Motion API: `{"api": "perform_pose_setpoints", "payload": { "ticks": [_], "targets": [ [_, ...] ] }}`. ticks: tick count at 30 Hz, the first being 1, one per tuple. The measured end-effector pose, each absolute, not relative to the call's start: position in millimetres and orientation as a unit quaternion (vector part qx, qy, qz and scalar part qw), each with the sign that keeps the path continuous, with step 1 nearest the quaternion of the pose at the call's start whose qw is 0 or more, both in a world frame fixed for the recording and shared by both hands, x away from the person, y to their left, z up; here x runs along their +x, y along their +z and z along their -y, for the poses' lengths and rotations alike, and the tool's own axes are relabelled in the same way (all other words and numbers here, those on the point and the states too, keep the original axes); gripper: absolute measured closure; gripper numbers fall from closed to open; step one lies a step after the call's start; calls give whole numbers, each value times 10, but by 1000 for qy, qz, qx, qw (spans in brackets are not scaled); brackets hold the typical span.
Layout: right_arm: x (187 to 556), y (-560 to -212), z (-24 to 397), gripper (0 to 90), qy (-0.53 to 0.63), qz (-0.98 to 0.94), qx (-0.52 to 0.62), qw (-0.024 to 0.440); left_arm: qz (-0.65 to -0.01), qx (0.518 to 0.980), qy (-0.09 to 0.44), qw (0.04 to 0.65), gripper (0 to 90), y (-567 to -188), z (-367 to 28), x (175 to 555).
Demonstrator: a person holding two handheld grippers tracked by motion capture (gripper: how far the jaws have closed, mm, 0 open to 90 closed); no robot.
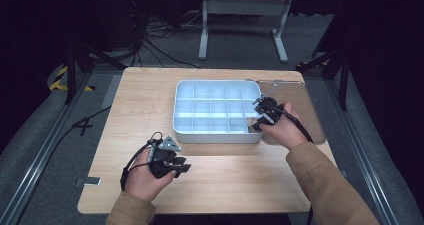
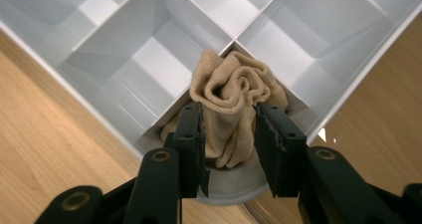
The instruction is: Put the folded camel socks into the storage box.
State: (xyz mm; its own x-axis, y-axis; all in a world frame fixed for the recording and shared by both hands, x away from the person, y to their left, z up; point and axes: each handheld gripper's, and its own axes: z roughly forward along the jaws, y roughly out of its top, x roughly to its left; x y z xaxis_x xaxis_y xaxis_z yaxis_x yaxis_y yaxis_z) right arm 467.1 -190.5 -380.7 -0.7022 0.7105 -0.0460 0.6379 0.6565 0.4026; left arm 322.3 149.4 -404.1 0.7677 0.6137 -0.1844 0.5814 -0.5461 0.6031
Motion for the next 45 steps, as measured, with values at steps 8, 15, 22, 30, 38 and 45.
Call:
{"api": "perform_pose_setpoints", "payload": {
  "ticks": [8,15,22,30,38,45],
  "targets": [
    [4531,-3579,2026,612,237,-893,364,117,-339,878,28,338,678,-4020,-1536,3214],
    [4361,-3430,2136,583,282,-886,348,122,-342,876,28,338,677,-4011,-1544,3205],
    [4189,-3342,2209,551,318,-884,322,120,-340,877,28,337,675,-4006,-1542,3201],
    [3945,-3329,2264,487,349,-882,298,106,-338,878,28,338,669,-4012,-1537,3211],
    [3691,-3414,2372,464,391,-875,274,76,-336,879,26,338,669,-4014,-1522,3218],
    [3530,-3547,2510,452,403,-865,287,81,-335,881,24,334,668,-4014,-1507,3222]
  ]
}}
